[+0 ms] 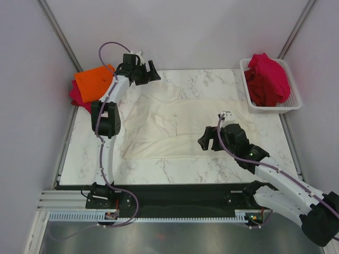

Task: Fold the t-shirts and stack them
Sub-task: Fold the tshirt

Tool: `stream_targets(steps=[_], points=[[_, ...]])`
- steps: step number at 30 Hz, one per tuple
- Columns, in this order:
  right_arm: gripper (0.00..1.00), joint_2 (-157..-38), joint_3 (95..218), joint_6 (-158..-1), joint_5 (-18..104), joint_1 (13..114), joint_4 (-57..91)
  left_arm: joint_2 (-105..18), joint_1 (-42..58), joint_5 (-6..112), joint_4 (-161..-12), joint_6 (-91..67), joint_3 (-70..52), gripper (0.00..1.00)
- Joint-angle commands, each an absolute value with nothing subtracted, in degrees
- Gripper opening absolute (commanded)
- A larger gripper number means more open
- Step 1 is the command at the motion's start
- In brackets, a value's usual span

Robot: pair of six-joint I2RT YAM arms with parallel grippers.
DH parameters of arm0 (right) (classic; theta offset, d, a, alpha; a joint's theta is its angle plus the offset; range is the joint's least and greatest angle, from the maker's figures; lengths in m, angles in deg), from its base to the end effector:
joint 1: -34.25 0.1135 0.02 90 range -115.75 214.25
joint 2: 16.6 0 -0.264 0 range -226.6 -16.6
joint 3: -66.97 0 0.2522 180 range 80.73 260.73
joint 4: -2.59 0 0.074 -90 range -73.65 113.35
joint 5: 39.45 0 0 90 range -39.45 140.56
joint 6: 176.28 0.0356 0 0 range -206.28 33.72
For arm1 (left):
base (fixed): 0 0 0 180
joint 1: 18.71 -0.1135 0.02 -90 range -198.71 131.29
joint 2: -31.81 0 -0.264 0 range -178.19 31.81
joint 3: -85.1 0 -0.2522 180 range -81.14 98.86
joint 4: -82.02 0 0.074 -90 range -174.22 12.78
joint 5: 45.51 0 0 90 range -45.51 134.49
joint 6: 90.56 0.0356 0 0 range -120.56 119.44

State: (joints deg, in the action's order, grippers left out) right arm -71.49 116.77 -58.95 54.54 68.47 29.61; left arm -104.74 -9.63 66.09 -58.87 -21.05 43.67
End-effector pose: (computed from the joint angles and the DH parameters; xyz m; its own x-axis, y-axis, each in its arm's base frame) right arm 0.1768 0.1172 0.2489 -0.6257 0.1284 -0.7695 -0.2533 0.8995 0.3560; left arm 0.5402 -0.0996 0.2394 -0.7107 -0.2160 -0.6695 0.2006 0.8499 -0.4872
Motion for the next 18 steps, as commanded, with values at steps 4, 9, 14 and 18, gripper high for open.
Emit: stream_targets(steps=[4,9,14,18], points=[[0.89,-62.1,105.7,-55.3,49.3,68.4,23.7,-118.9,-12.1,70.0,-57.9,-21.9,60.2,1.00],[0.89,-63.5,103.7,-55.1,47.9,68.4,22.6,-123.4,-12.6,68.0,-58.0,-25.9,64.7,0.99],[0.89,-65.5,104.0,-56.4,48.2,68.4,22.8,-123.9,-12.3,70.9,-57.9,-29.5,62.3,0.96],[0.89,-65.9,104.1,-56.5,48.1,68.4,23.4,-124.5,-11.3,73.9,-57.8,-32.5,61.0,0.91]])
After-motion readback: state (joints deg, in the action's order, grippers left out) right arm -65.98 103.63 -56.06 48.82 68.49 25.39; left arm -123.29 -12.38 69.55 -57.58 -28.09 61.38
